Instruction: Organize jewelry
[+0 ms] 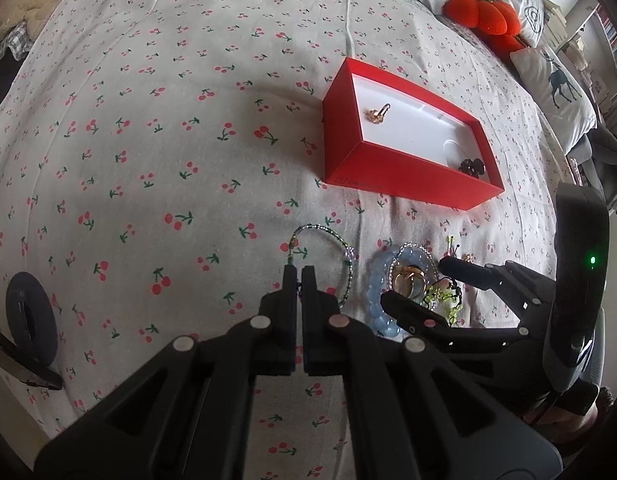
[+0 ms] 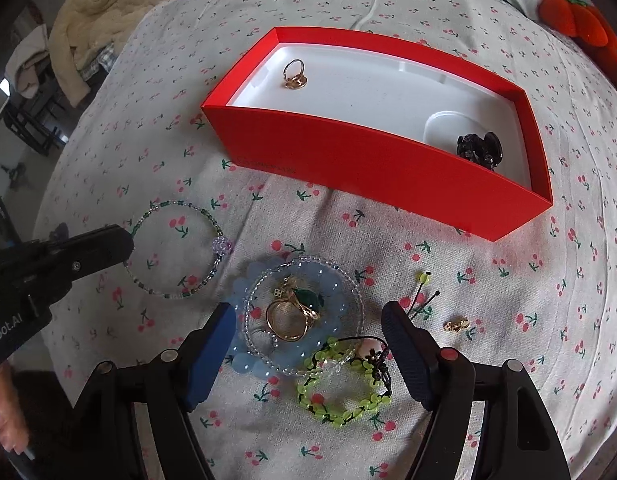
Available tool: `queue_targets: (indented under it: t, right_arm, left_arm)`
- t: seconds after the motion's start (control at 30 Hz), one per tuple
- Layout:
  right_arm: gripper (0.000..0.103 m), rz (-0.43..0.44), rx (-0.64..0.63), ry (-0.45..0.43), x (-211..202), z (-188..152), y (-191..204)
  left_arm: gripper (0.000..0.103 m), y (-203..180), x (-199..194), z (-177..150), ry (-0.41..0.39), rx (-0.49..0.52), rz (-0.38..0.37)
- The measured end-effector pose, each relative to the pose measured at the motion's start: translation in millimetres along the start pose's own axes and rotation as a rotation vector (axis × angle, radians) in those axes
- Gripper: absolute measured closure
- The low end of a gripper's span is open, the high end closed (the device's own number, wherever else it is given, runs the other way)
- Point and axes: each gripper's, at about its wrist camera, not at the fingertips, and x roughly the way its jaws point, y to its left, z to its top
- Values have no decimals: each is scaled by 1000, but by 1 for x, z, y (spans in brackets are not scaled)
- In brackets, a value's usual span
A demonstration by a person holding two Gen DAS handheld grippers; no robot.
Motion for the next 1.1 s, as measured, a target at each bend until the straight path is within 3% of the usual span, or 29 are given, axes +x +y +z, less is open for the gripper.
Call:
queue_targets:
  t: [0.07, 0.13, 0.3, 0.63, 1.1]
  right_arm:
    - [30, 4, 0, 0, 1, 1, 0]
    - [41, 11, -4, 2, 0, 2, -1]
    - [47, 0, -15, 4, 0, 1, 2]
    - [48, 66, 37, -45, -25, 2, -9]
    - [48, 133, 124, -184, -77, 11, -33]
  left_arm:
    - [101, 0, 1, 0, 3, 0, 2]
    - [101, 0, 2, 0, 5, 0, 3]
    - [101, -1, 2, 0, 3, -1, 1]
    - [101, -7, -14, 0, -32, 12, -36]
    - [101, -30, -42, 19, -132, 37, -112]
